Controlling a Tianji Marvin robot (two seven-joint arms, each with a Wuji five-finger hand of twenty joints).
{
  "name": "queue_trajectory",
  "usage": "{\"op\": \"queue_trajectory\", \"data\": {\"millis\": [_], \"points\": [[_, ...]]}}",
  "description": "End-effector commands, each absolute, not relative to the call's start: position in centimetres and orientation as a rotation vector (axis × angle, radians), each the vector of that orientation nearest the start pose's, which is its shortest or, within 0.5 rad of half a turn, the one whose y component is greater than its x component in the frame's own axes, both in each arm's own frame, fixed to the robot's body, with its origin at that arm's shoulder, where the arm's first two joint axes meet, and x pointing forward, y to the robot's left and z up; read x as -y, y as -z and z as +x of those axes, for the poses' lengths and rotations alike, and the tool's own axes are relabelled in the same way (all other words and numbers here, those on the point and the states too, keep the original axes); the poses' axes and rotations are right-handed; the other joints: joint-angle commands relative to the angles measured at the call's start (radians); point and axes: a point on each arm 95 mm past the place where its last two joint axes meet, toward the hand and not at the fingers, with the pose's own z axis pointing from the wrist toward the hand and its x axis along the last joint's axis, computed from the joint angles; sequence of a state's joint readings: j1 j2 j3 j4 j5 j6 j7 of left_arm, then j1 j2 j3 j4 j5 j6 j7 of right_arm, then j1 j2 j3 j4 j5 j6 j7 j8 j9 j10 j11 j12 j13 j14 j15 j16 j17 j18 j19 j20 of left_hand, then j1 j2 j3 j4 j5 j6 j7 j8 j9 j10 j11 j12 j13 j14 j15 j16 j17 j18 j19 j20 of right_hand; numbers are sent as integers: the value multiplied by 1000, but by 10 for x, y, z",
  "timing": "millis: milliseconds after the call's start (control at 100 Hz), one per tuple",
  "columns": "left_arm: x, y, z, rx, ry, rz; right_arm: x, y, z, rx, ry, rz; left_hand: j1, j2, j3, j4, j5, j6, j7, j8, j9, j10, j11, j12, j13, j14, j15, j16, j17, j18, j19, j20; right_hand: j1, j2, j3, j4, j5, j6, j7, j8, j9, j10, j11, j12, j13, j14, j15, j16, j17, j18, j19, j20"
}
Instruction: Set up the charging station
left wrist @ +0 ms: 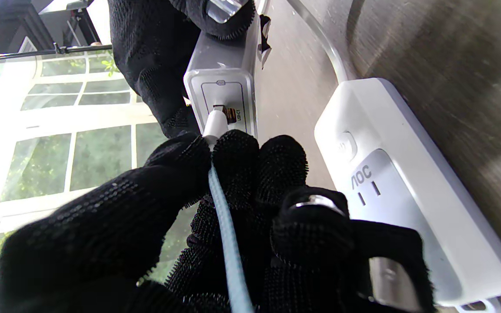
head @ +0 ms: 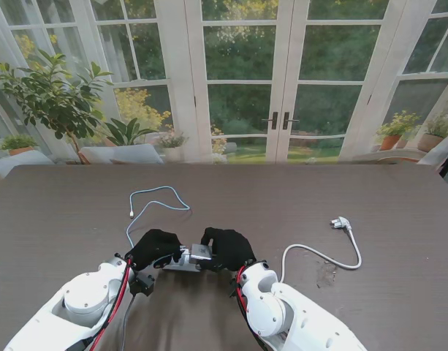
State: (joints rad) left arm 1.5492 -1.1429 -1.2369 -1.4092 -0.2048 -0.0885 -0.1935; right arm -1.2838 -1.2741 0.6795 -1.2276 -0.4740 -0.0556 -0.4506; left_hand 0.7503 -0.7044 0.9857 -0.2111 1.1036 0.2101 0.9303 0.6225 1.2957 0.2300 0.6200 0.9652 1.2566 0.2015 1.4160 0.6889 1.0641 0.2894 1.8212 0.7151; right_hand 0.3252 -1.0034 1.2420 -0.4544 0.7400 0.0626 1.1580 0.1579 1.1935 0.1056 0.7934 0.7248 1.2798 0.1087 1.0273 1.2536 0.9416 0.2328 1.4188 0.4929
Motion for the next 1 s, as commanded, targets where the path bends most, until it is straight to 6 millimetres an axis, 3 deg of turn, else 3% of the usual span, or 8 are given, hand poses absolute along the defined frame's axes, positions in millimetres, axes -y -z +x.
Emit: {"op": "queue_trajectory", "data": {"millis": [0, 990], "points": [[1, 380, 397, -836, 2087, -2472, -169, 378, 397, 1553, 2471, -1823, 67, -82, 55, -11, 55, 82, 19, -18, 79, 104, 35, -18, 17, -56, 32, -7, 17, -103, 184, 26, 160, 98, 205, 78, 189, -244, 165, 96, 58, -45, 9, 13, 33, -42, 33, -606, 30, -67, 11, 8], [9, 384, 402, -909, 2076, -2421, -182, 363, 392, 1518, 2483, -1828, 71, -143, 68, -30, 74, 70, 48, -81, 83, 104, 65, -73, 17, -49, 30, -15, 18, -126, 171, 59, 168, 88, 213, 77, 204, -246, 156, 103, 75, -44, -4, 27, 35, -65, 53, -590, 58, -91, 8, 15]]}}
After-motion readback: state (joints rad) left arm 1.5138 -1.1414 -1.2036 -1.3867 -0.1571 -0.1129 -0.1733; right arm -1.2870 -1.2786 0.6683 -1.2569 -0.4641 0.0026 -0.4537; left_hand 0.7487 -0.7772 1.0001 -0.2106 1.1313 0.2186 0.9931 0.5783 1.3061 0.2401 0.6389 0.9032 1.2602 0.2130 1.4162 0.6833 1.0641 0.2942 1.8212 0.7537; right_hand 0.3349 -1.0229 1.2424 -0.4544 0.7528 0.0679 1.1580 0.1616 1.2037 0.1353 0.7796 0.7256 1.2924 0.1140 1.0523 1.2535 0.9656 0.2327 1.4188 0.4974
